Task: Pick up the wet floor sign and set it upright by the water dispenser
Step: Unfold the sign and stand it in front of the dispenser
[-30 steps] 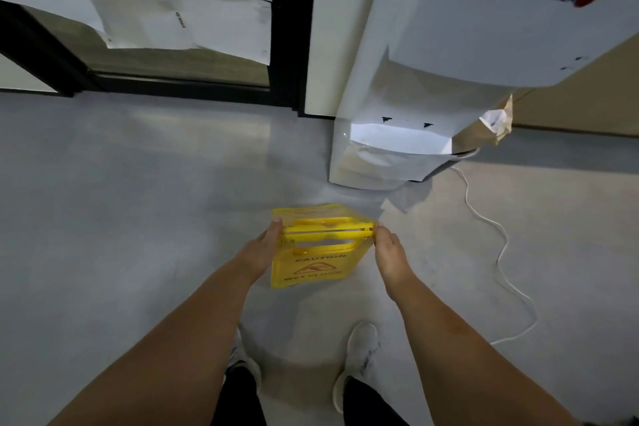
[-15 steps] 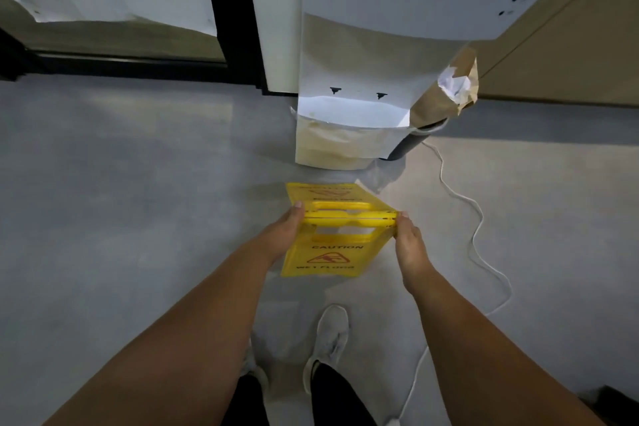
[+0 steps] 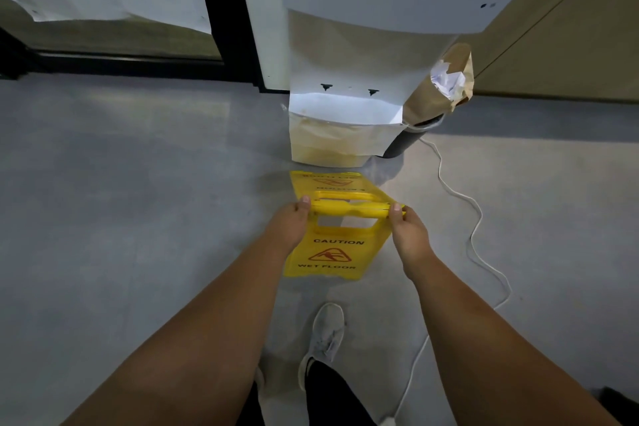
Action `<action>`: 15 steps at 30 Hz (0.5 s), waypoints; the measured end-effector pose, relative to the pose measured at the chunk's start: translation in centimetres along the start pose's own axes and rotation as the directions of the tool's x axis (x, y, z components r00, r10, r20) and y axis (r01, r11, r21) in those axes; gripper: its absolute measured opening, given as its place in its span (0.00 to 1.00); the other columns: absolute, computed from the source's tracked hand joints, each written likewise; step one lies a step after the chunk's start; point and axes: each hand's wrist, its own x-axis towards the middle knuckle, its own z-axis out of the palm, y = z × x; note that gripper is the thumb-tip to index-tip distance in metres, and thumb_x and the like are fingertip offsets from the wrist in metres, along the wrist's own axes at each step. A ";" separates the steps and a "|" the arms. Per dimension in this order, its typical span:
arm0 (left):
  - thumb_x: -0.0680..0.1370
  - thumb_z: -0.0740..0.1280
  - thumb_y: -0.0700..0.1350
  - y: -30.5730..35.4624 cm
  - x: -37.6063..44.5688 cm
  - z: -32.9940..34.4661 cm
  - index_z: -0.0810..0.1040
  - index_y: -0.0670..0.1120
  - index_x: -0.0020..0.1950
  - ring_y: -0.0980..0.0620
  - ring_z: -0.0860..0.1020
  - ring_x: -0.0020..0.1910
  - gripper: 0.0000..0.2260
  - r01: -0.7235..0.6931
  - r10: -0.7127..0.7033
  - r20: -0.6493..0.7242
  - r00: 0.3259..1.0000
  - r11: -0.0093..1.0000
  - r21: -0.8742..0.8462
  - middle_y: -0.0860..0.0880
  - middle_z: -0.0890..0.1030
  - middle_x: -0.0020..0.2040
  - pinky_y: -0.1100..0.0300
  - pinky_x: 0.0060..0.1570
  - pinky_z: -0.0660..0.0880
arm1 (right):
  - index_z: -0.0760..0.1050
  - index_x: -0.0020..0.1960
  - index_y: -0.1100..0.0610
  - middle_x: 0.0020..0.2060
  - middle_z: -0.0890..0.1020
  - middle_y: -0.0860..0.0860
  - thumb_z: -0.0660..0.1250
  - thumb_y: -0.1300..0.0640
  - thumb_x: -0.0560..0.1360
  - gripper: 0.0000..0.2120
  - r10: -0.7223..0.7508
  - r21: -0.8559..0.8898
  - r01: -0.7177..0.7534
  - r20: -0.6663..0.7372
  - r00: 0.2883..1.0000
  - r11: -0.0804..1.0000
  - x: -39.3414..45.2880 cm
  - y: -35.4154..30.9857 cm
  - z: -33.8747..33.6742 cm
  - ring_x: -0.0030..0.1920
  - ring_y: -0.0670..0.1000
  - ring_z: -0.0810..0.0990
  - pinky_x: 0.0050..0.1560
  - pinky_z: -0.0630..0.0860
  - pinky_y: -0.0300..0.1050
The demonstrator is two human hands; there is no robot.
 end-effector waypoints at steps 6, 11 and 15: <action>0.83 0.50 0.54 -0.6 0.6 -0.8 0.75 0.37 0.65 0.37 0.74 0.64 0.25 0.009 -0.007 -0.073 0.997 1.000 0.020 0.35 0.76 0.65 0.49 0.63 0.70 | 0.69 0.68 0.60 0.63 0.76 0.61 0.53 0.45 0.81 0.23 -0.037 -0.040 0.039 0.065 0.997 0.998 -0.1 -0.4 0.7 0.59 0.59 0.74 0.56 0.70 0.50; 0.83 0.52 0.54 -0.9 1.0 -0.8 0.77 0.37 0.60 0.37 0.77 0.58 0.24 -0.024 0.033 -0.118 0.992 0.997 0.080 0.36 0.79 0.58 0.49 0.58 0.73 | 0.58 0.76 0.52 0.72 0.68 0.57 0.56 0.47 0.81 0.26 -0.012 -0.012 0.013 0.091 0.996 1.000 -0.3 -0.1 0.6 0.70 0.59 0.68 0.66 0.67 0.51; 0.82 0.55 0.54 -0.7 1.2 -0.6 0.78 0.37 0.55 0.37 0.78 0.53 0.23 -0.051 0.072 -0.161 0.984 0.990 0.131 0.36 0.81 0.53 0.47 0.53 0.75 | 0.61 0.75 0.53 0.68 0.72 0.59 0.57 0.50 0.81 0.23 -0.017 0.002 0.017 0.046 0.999 1.000 -0.5 -0.5 0.5 0.66 0.60 0.72 0.57 0.68 0.47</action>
